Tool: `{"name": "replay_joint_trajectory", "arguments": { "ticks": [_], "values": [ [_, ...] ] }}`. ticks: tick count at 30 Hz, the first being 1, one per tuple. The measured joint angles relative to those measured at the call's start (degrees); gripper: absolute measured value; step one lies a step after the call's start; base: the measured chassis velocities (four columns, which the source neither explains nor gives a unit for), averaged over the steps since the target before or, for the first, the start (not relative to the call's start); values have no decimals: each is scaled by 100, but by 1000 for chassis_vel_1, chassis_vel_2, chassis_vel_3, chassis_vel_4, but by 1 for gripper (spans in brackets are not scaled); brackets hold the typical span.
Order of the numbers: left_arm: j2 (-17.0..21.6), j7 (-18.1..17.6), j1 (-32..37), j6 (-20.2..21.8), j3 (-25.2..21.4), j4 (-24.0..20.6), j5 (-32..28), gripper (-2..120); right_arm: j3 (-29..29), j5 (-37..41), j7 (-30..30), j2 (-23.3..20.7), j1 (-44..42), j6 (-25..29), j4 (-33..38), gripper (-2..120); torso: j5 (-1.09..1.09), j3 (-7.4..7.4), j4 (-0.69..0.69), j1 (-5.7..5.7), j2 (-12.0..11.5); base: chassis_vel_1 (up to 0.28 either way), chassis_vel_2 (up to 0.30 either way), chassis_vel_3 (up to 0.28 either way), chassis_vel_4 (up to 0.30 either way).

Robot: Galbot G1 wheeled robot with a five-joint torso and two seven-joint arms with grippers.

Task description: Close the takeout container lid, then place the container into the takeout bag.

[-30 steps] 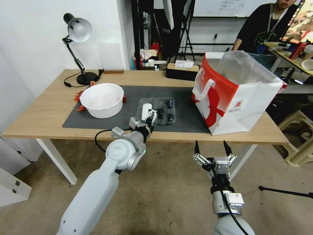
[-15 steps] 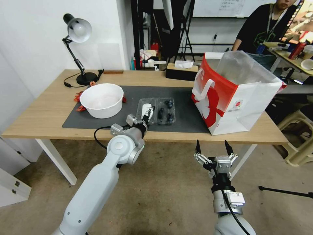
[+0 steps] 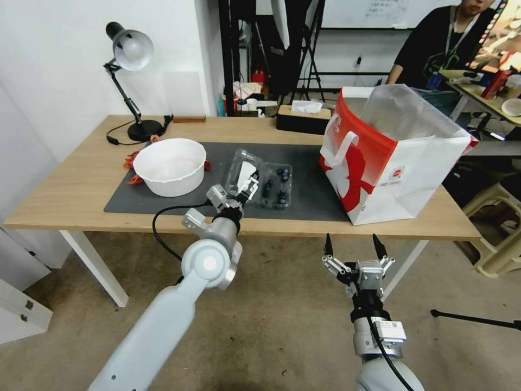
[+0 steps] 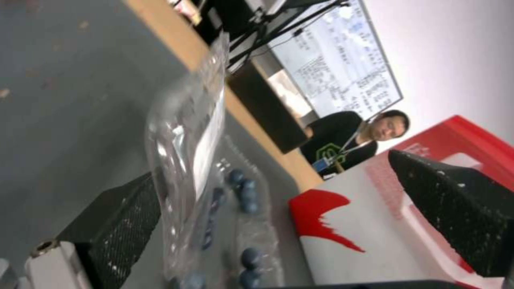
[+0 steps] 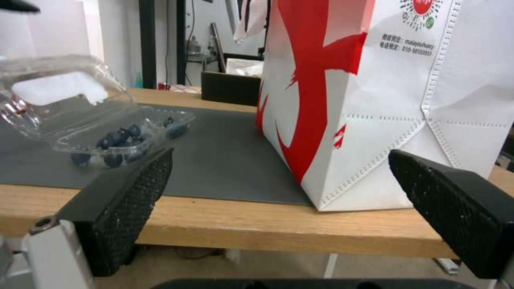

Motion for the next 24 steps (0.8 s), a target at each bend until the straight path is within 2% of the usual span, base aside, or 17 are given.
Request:
{"name": "replay_joint_trajectory", "arguments": {
  "ticks": [13,24],
  "values": [
    [79,228,-234,-33,166,-129,-141,100,-1,-28,-6,26,2,13,-37,100,0,0,0,0,0,0,0,0,0],
    [20,266,-521,126,378,-109,-825,100,25,-52,-6,47,-12,31,-68,100,0,-1,0,0,1,0,0,0,0]
  ]
}}
